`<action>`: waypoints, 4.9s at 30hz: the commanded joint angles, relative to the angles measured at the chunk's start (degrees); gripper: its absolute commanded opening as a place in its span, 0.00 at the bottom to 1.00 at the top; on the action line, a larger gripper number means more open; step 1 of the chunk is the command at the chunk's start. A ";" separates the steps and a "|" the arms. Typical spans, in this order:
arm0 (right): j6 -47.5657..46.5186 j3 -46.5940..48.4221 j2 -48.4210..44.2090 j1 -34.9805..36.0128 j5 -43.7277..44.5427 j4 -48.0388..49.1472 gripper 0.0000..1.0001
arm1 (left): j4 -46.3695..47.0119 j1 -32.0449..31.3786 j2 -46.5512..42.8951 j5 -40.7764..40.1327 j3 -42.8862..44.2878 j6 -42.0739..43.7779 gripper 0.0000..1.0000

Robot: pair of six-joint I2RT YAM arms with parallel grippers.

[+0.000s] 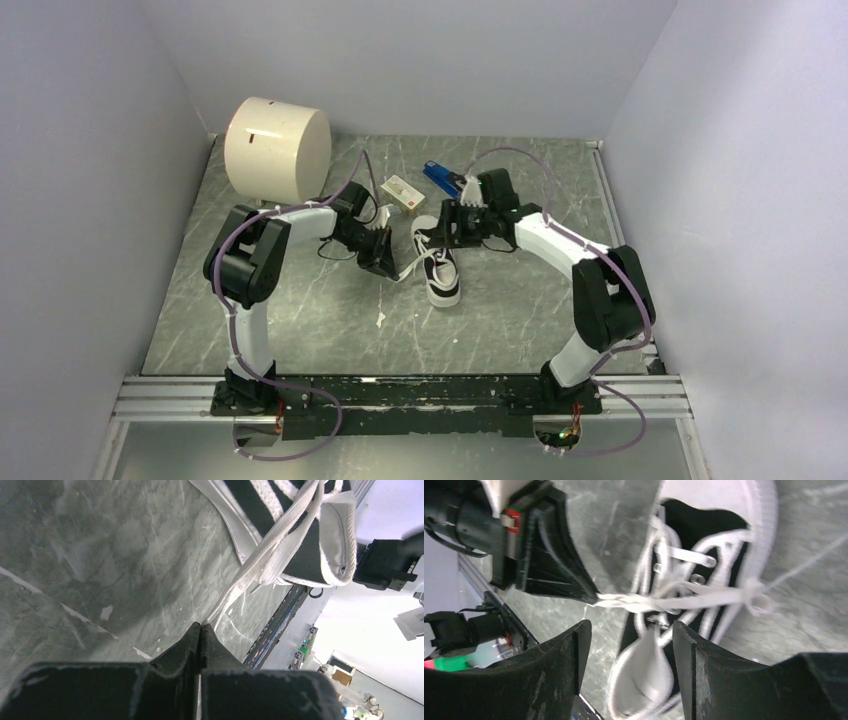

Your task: Tie the shoes

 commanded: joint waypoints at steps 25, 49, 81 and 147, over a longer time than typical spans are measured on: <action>13.81 4.12 4.66 19.35 28.50 -1.05 0.34 | -0.51 -0.19 1.03 -2.67 5.72 0.03 0.05; 24.22 9.05 6.23 20.63 36.32 -13.10 0.50 | -2.23 -0.26 1.37 -3.56 7.08 0.57 0.05; 28.00 13.16 4.72 24.65 42.88 -19.01 0.00 | -0.42 -0.25 0.56 -4.02 6.08 -0.45 0.05; -26.27 5.77 13.65 -10.77 -30.66 -3.53 0.54 | -1.36 -0.19 2.31 -0.03 7.99 1.03 0.05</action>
